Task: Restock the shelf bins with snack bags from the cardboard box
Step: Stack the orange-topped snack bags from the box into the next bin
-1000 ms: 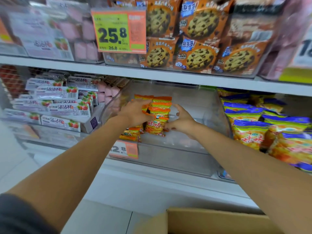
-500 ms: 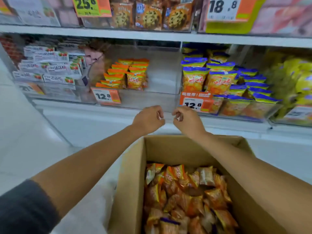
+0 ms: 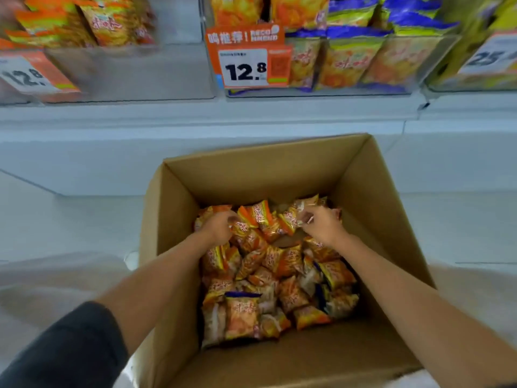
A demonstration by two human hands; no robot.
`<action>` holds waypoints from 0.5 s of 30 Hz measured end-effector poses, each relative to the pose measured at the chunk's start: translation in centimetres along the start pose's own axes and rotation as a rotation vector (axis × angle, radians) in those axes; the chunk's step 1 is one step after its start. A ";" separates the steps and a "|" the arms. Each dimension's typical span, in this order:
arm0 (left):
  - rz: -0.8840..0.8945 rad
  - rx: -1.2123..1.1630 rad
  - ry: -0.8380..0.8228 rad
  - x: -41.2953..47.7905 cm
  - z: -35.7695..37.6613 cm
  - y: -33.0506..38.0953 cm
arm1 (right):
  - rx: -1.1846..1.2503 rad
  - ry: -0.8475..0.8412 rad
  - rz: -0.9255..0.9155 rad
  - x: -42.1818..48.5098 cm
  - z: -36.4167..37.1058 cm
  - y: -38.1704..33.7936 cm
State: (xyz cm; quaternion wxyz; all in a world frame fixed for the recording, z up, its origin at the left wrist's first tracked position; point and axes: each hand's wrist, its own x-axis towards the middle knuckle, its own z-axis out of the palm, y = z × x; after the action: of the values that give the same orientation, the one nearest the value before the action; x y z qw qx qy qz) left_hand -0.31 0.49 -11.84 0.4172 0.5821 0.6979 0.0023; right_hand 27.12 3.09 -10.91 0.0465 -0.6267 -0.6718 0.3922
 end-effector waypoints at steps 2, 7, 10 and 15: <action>-0.018 -0.064 -0.048 0.2 2.0 0.6 | 0.087 -0.006 0.033 0.3 0.8 1.0; 0.018 0.170 -0.257 -0.4 6.8 1.3 | 0.126 -0.049 0.087 -0.4 2.8 2.6; 0.042 0.160 -0.228 -0.6 7.9 0.9 | 0.176 -0.084 0.101 -0.8 3.1 2.9; -0.156 -0.605 -0.028 -1.5 5.8 3.0 | 0.326 -0.146 0.151 -0.9 2.5 2.0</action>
State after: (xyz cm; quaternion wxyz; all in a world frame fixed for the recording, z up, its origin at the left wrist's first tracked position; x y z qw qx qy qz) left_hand 5.53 -2.54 -13.30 0.5801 0.3762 0.7021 0.1702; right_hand 27.52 0.90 -13.40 0.0691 -0.6292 -0.5521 0.5426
